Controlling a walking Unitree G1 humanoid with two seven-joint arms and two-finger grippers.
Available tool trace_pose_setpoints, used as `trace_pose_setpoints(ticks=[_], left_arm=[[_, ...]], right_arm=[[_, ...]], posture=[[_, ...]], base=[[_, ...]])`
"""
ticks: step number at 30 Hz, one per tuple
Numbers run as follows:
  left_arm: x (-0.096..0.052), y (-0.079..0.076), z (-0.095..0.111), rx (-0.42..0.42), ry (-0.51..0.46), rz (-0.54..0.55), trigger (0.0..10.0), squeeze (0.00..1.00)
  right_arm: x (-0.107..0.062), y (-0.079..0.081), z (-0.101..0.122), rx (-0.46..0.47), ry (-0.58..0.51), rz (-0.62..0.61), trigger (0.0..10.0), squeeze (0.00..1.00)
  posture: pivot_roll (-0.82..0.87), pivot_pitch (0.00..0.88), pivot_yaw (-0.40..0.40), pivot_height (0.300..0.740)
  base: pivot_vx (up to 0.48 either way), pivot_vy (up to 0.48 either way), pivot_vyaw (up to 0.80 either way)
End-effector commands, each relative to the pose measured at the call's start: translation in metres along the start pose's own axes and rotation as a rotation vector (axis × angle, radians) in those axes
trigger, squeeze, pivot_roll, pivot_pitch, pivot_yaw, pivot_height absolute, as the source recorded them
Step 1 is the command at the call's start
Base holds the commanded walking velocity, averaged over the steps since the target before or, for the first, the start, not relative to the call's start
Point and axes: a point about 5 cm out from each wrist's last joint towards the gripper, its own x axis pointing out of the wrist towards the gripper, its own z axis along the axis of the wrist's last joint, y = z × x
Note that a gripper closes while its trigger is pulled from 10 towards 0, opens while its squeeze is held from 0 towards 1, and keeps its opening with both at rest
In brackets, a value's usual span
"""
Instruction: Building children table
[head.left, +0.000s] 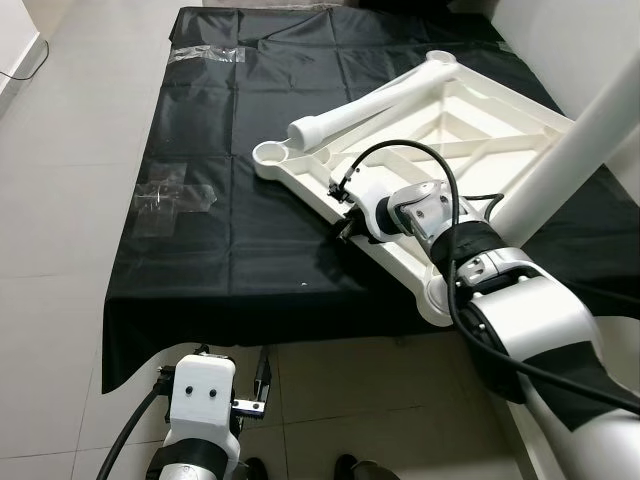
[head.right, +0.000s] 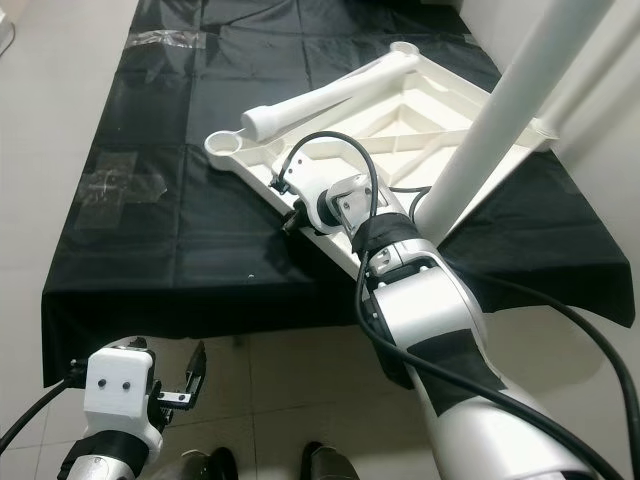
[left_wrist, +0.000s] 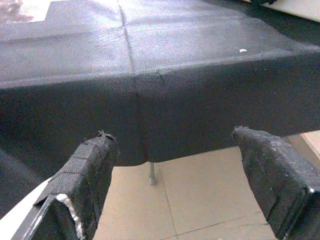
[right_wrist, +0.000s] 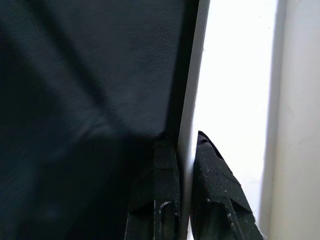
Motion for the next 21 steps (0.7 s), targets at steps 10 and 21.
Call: trace_pose_setpoints(ticks=[10, 21], left_arm=[[-0.004, -0.042, 0.005, -0.124, 0.008, -0.147, 10.0, 0.0], [-0.005, -0.041, 0.003, -0.124, 0.012, -0.149, 10.0, 0.0]], right_arm=[[0.006, 0.017, -0.027, -0.193, 0.106, 0.277, 0.0, 0.0], [-0.007, 0.011, -0.045, -0.381, 0.16, 0.354, 0.0, 0.0]], posture=[[0.04, 0.221, -0.078, 0.74], [0.04, 0.212, -0.076, 0.74]], base=[[0.0, 0.0, 0.0], [0.0, 0.0, 0.0]])
